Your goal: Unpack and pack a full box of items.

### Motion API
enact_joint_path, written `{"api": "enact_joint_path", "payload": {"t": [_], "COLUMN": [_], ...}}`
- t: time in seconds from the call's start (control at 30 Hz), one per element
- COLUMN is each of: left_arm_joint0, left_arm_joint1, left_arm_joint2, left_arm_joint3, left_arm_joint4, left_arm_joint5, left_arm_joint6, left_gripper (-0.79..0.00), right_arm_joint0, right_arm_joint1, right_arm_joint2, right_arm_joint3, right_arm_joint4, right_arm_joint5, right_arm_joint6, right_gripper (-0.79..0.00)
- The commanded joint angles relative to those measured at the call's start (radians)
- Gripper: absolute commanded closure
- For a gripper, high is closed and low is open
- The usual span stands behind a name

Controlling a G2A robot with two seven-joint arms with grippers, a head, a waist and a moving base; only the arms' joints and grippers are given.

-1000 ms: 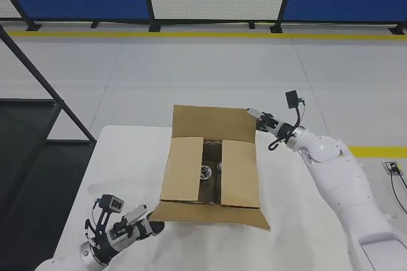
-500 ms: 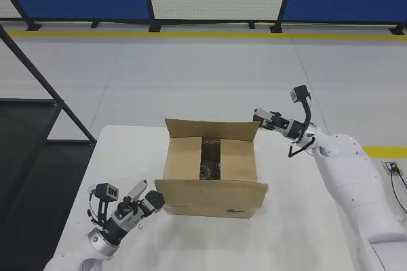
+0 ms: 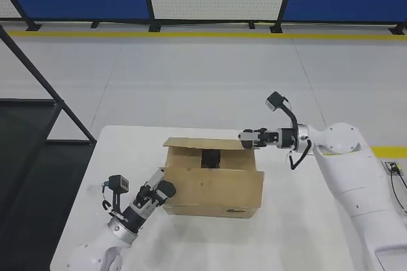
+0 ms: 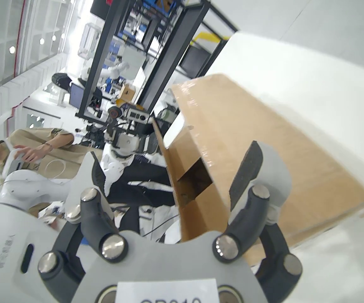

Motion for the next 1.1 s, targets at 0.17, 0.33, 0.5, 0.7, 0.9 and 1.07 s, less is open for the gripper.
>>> {"api": "enact_joint_path", "payload": {"t": [0.17, 0.33, 0.5, 0.7, 0.9, 1.07], "left_arm_joint0": [-0.029, -0.043, -0.054, -0.065, -0.085, -0.126], "left_arm_joint1": [-0.005, -0.007, -0.011, -0.016, -0.023, -0.03], "left_arm_joint2": [0.03, 0.036, 0.046, 0.062, 0.081, 0.112], "left_arm_joint3": [0.02, 0.032, 0.034, 0.041, 0.052, 0.072], "left_arm_joint4": [0.021, 0.031, 0.037, 0.042, 0.052, 0.073], "left_arm_joint5": [0.006, 0.004, 0.005, -0.002, 0.011, 0.036], "left_arm_joint6": [0.012, 0.027, 0.05, 0.078, 0.112, 0.131], "left_gripper": [-0.785, -0.785, -0.785, -0.785, -0.785, -0.785], "right_arm_joint0": [0.001, -0.021, -0.029, -0.014, 0.004, 0.018], "right_arm_joint1": [0.001, 0.001, 0.001, -0.007, -0.019, -0.03], "right_arm_joint2": [0.001, -0.001, -0.012, -0.041, -0.054, -0.079], "right_arm_joint3": [0.001, -0.026, -0.042, 0.003, 0.066, 0.103], "right_arm_joint4": [0.001, 0.003, 0.047, 0.09, 0.166, 0.171], "right_arm_joint5": [0.002, 0.04, 0.209, 0.331, 0.399, 0.41], "right_arm_joint6": [0.002, -0.039, -0.015, 0.017, 0.026, 0.018], "right_gripper": [-0.785, -0.785, -0.785, -0.785, -0.785, -0.785]}}
